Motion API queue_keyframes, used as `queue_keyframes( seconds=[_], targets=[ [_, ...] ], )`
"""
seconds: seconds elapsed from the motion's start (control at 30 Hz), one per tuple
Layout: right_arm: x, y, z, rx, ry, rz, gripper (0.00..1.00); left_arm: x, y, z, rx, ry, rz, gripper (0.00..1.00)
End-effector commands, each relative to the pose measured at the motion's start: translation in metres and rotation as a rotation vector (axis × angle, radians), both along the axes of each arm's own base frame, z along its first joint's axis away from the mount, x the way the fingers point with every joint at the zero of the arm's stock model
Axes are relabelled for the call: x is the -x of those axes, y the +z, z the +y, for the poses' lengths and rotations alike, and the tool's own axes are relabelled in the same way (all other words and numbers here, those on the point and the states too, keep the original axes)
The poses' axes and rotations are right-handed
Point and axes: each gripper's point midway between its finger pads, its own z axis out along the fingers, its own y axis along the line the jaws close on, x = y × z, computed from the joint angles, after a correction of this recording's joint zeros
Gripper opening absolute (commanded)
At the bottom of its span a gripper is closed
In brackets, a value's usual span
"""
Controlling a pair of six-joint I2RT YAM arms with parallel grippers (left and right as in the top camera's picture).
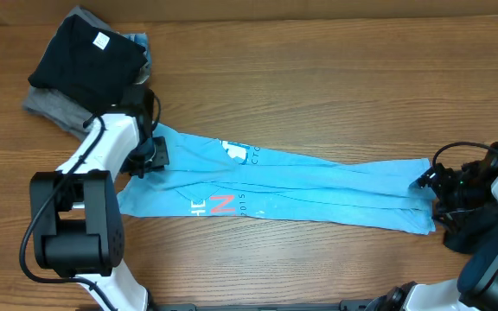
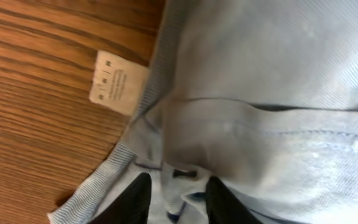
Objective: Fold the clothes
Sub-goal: 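Grasp both ends of the folded strip and pull them inward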
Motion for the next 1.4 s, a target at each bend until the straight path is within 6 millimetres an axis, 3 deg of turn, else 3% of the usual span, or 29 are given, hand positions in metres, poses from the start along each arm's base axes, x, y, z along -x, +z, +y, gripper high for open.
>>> queue_keyframes(
  seconds=[0.0,0.1,0.2,0.37,0.47,0.63,0.87,1.07,1.17,1.3,1.37],
  targets=[
    [-0.007,0.004,0.002,-0.017,0.024,-0.036,0.87,0.001,-0.003,-0.009,0.045,-0.018,0.001,0.41],
    [-0.011,0.015,-0.003,-0.008,0.02,-0.049,0.86,-0.001,-0.003,-0.012,0.053,-0.03,-0.008,0.52],
    [-0.017,0.03,-0.008,0.003,0.017,-0.066,0.86,-0.001,-0.006,-0.012,0.053,-0.031,-0.011,0.49],
    [-0.022,0.051,-0.012,0.015,0.017,-0.082,0.87,0.011,-0.022,-0.01,0.045,-0.029,0.004,0.17],
    [-0.022,0.052,-0.012,0.014,0.018,-0.081,0.88,0.024,-0.037,-0.001,0.002,-0.02,0.019,0.04],
    [-0.022,0.052,-0.011,0.014,0.032,-0.081,0.91,0.045,-0.041,0.039,-0.133,0.118,0.06,0.04],
    [-0.016,0.044,-0.011,0.06,0.094,-0.037,0.93,0.048,-0.038,0.078,-0.112,0.255,0.049,0.04],
    [-0.016,0.038,0.006,0.032,0.178,-0.055,0.78,0.044,-0.04,0.075,-0.02,0.269,0.03,0.05],
    [-0.023,0.031,0.025,-0.023,0.229,-0.111,0.76,0.042,-0.04,0.074,-0.019,0.262,0.024,0.08],
    [-0.023,0.017,0.034,-0.037,0.242,-0.13,0.75,0.041,-0.04,0.074,-0.018,0.263,0.021,0.17],
    [-0.024,0.013,0.04,-0.064,0.246,-0.154,0.8,0.039,-0.041,0.068,0.018,0.242,0.017,0.19]
  ],
)
